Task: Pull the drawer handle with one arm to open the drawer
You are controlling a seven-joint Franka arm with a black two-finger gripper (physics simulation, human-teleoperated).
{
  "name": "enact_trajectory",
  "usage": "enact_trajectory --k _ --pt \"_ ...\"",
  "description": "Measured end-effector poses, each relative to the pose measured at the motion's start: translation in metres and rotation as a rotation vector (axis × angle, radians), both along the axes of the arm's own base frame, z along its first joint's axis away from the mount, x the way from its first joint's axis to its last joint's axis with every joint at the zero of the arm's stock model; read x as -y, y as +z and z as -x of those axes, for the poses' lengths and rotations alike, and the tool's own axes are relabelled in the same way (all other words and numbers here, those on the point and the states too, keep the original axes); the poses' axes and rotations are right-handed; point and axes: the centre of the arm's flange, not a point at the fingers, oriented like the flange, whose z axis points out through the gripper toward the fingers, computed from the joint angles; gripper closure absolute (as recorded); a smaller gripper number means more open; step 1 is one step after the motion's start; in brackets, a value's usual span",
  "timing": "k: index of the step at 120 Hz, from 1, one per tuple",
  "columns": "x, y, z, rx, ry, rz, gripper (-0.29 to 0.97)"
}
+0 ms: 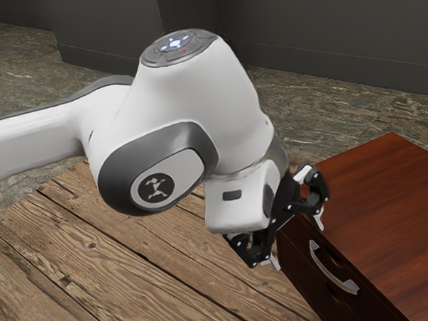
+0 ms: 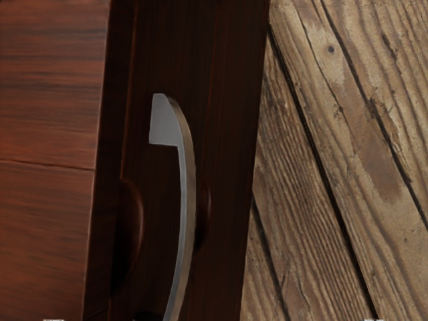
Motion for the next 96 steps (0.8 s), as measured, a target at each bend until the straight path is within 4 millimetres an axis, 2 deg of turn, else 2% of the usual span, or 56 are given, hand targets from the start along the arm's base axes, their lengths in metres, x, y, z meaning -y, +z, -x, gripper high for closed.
enact_trajectory --k 8,18,27,51,65,78,96 --pt "0.011 0.0 0.016 0.026 -0.034 0.009 0.19" --pt "0.015 -0.005 0.02 0.044 -0.041 0.019 0.26" --pt "0.013 -0.016 0.017 0.048 -0.024 0.026 0.3" --pt "0.014 -0.03 0.009 0.065 0.016 0.053 0.38" --pt "0.012 -0.031 0.006 0.082 0.034 0.051 0.44" --pt "0.011 -0.034 0.003 0.088 0.05 0.052 0.46" --pt "0.008 -0.048 -0.008 0.071 0.076 0.05 0.48"
